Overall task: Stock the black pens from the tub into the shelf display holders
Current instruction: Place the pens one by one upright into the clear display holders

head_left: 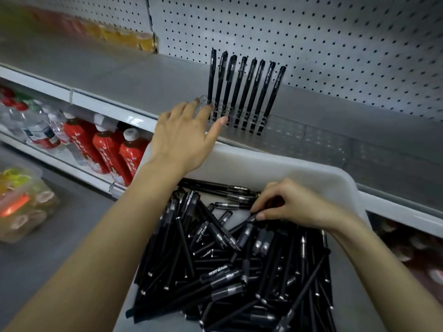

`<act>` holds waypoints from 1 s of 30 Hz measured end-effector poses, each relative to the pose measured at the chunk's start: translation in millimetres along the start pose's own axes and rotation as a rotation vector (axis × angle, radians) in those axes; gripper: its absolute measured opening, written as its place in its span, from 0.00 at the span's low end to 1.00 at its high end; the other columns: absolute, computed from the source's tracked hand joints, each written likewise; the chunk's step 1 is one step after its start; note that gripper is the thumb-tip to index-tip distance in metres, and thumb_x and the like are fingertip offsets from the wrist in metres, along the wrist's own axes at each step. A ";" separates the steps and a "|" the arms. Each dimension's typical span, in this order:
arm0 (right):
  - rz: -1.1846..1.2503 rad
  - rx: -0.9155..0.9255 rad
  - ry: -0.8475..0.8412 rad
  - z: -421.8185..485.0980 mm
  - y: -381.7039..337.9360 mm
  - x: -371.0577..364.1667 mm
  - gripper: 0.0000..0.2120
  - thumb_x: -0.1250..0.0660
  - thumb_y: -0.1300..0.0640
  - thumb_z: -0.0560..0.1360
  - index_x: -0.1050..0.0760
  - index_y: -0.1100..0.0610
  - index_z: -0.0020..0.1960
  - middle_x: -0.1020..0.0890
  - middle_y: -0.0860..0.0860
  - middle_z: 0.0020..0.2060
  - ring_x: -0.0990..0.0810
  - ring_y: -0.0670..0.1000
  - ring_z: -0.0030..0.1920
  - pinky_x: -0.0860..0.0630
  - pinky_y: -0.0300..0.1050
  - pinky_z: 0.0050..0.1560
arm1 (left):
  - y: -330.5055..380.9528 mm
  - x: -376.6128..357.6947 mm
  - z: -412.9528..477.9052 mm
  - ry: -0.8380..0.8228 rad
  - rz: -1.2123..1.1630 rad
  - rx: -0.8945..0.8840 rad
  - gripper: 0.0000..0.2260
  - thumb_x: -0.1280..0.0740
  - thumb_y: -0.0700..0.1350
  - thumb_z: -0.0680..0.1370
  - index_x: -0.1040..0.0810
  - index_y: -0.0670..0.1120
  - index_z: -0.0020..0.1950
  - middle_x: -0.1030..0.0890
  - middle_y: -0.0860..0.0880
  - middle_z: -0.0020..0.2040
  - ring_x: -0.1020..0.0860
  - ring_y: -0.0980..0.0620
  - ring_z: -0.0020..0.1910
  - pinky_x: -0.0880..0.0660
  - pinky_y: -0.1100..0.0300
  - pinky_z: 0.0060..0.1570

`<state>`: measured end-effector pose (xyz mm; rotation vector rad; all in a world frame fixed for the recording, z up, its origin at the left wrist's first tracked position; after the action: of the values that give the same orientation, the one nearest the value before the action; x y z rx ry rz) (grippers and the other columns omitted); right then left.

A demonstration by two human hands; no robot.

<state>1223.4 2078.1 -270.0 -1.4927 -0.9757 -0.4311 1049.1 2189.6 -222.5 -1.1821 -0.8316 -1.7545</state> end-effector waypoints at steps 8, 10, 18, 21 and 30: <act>0.072 0.054 0.002 -2.5 -2.2 2.7 0.05 0.30 0.59 0.74 0.21 0.49 0.42 0.18 0.45 0.42 0.21 0.41 0.44 0.27 0.33 0.48 | 1.4 1.2 -0.7 -0.013 0.011 0.004 0.30 0.59 0.63 0.80 0.37 0.49 0.74 0.35 0.44 0.73 0.38 0.44 0.72 0.39 0.46 0.65; 0.149 0.072 0.061 -3.0 -6.0 6.8 0.06 0.32 0.60 0.75 0.22 0.51 0.42 0.18 0.45 0.39 0.21 0.40 0.41 0.27 0.32 0.46 | 1.7 1.0 -1.0 -0.028 0.008 0.001 0.29 0.58 0.63 0.80 0.38 0.50 0.74 0.36 0.45 0.74 0.39 0.44 0.72 0.39 0.46 0.66; 0.702 0.037 0.280 -12.3 -23.1 22.5 0.04 0.32 0.62 0.72 0.24 0.62 0.40 0.15 0.57 0.37 0.18 0.51 0.32 0.23 0.39 0.29 | 1.5 1.1 -1.2 -0.007 0.016 0.008 0.33 0.62 0.64 0.77 0.36 0.50 0.73 0.34 0.45 0.73 0.36 0.44 0.70 0.37 0.46 0.65; 0.793 0.015 0.334 -13.9 -21.7 26.5 0.06 0.32 0.58 0.70 0.23 0.61 0.41 0.15 0.57 0.38 0.20 0.49 0.31 0.26 0.37 0.28 | 2.1 2.4 -1.8 -0.006 0.012 0.013 0.32 0.62 0.64 0.78 0.36 0.50 0.73 0.34 0.45 0.73 0.35 0.44 0.70 0.37 0.46 0.65; 1.037 0.037 0.301 -18.3 -26.7 39.2 0.10 0.32 0.64 0.66 0.19 0.62 0.46 0.16 0.56 0.41 0.18 0.48 0.37 0.23 0.35 0.38 | 1.9 2.1 -1.2 -0.006 0.010 0.021 0.35 0.65 0.65 0.75 0.36 0.51 0.73 0.33 0.46 0.72 0.35 0.46 0.71 0.36 0.46 0.64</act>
<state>1230.3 2070.8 -220.2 -1.6241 0.0912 0.1236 1049.9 2187.1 -220.8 -1.1760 -0.8440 -1.7305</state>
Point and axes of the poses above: each hand's wrist, its own z-axis towards the middle knuckle, its own x-axis out of the back of the hand, y = z × x, the point moved 4 cm from there along z, towards the middle knuckle
